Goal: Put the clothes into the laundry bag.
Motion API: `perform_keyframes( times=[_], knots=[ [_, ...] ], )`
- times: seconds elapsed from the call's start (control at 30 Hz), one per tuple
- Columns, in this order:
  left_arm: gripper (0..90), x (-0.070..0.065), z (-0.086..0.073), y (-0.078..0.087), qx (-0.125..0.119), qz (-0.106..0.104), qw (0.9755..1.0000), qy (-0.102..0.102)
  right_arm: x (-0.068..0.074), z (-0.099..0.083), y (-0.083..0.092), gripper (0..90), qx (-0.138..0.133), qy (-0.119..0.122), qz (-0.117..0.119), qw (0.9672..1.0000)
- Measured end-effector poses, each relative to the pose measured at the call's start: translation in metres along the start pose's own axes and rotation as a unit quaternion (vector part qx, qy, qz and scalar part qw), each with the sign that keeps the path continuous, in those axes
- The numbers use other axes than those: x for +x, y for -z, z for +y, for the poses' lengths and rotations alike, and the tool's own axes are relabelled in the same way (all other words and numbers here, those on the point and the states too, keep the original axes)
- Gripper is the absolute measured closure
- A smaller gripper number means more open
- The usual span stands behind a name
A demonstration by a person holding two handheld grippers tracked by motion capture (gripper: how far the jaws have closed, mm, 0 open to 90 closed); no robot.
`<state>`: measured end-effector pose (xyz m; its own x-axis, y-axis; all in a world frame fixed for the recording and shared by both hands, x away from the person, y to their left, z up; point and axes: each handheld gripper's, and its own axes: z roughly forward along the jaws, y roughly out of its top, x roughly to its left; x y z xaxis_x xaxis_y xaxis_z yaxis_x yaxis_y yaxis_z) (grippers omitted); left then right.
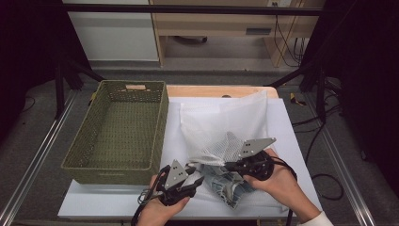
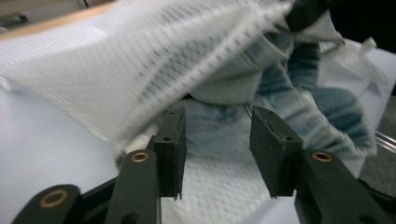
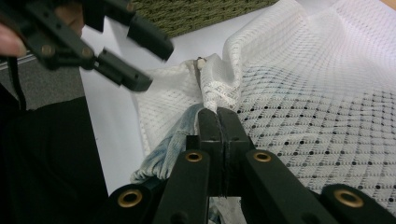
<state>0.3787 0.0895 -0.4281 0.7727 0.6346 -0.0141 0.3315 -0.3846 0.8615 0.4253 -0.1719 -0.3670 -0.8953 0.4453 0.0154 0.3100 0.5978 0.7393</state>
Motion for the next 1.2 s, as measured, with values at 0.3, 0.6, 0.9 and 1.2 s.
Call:
perform_keyframes(
  times=[0.3,0.6,0.9,1.2],
  knots=[
    [68.2,-0.01,-0.017,-0.015,0.033,-0.031,0.9989,0.012,-0.005,-0.002,-0.001,90.0,-0.007,-0.003,-0.003,1.0],
    [88.5,-0.005,-0.022,-0.015,0.039,-0.05,0.9972,0.039,-0.009,-0.003,0.0,90.0,-0.011,-0.005,-0.005,0.9999],
    [90.0,-0.018,-0.026,-0.025,0.06,-0.072,0.9953,0.025,-0.01,-0.002,-0.001,90.0,-0.011,-0.005,-0.006,0.9999],
    [90.0,-0.026,-0.027,-0.031,0.07,-0.087,0.9937,0.016,-0.01,-0.002,-0.001,90.0,-0.01,-0.005,-0.006,0.9999]
  ],
)
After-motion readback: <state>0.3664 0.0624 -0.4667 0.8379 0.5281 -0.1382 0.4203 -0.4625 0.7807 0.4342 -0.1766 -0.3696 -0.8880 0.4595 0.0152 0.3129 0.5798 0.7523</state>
